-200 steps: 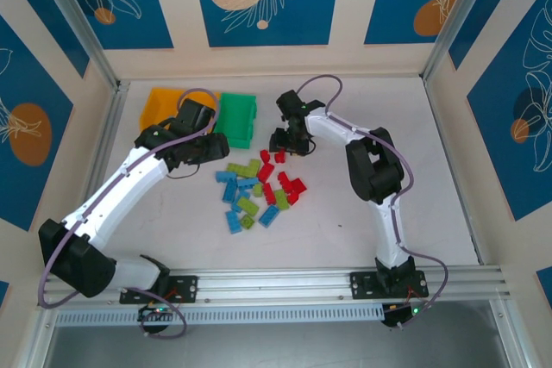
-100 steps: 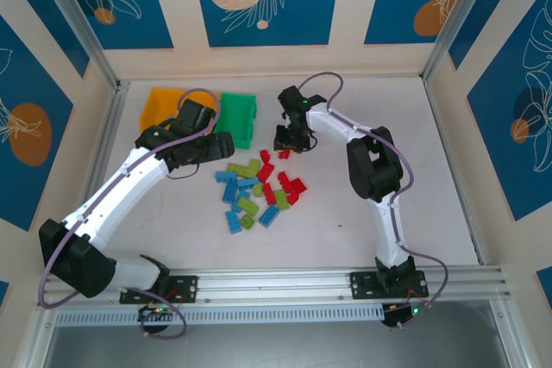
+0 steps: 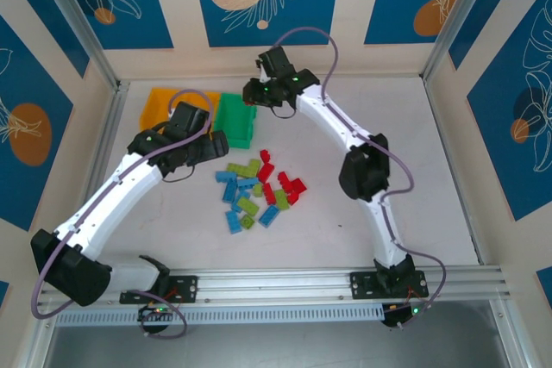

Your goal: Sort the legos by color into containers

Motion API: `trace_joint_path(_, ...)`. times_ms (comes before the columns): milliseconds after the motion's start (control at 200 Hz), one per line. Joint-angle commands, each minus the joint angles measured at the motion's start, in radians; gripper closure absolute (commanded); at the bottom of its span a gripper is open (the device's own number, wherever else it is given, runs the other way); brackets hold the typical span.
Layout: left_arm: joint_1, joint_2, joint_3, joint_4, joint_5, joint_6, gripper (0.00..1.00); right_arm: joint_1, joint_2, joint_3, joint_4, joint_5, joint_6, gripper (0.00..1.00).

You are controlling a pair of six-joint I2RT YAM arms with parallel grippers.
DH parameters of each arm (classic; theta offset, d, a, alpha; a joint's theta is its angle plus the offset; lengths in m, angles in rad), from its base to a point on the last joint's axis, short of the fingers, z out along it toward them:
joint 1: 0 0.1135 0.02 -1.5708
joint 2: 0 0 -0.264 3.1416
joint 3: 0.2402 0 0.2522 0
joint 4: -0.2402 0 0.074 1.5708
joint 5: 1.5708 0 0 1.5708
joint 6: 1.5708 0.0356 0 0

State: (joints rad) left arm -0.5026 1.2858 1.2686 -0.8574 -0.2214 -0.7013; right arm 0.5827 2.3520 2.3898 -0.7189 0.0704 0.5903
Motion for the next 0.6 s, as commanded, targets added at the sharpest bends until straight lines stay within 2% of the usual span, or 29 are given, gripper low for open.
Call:
trace_joint_path(0, 0.003, -0.006, -0.044, -0.04, 0.005, -0.066, 0.1, 0.01, 0.165, 0.205, -0.112, -0.032, -0.03, 0.66)
trace_joint_path(75, 0.004, -0.004, -0.066, -0.047, 0.024, -0.099, 0.1, 0.009, 0.235, 0.336, -0.153, -0.053, -0.034, 0.55)
trace_joint_path(135, 0.009, 0.004, -0.083, -0.045, 0.051, -0.123, 0.1, 0.006, 0.237, 0.359, -0.146, -0.073, -0.037, 0.47)
trace_joint_path(260, 0.015, 0.033, -0.12, -0.029, 0.111, -0.179, 0.1, -0.001, 0.163, 0.325, -0.141, -0.112, -0.063, 0.45)
trace_joint_path(370, 0.022, 0.073, -0.133, -0.028, 0.136, -0.233, 0.1, -0.021, 0.049, 0.266, -0.221, -0.166, -0.096, 0.41)
trace_joint_path(470, 0.026, 0.128, -0.138, -0.006, 0.171, -0.264, 0.1, -0.058, -0.106, 0.122, -0.31, -0.25, -0.12, 0.39)
trace_joint_path(595, 0.026, 0.205, -0.14, 0.03, 0.212, -0.294, 0.1, -0.1, -0.364, -0.223, -0.314, -0.337, -0.144, 0.36)
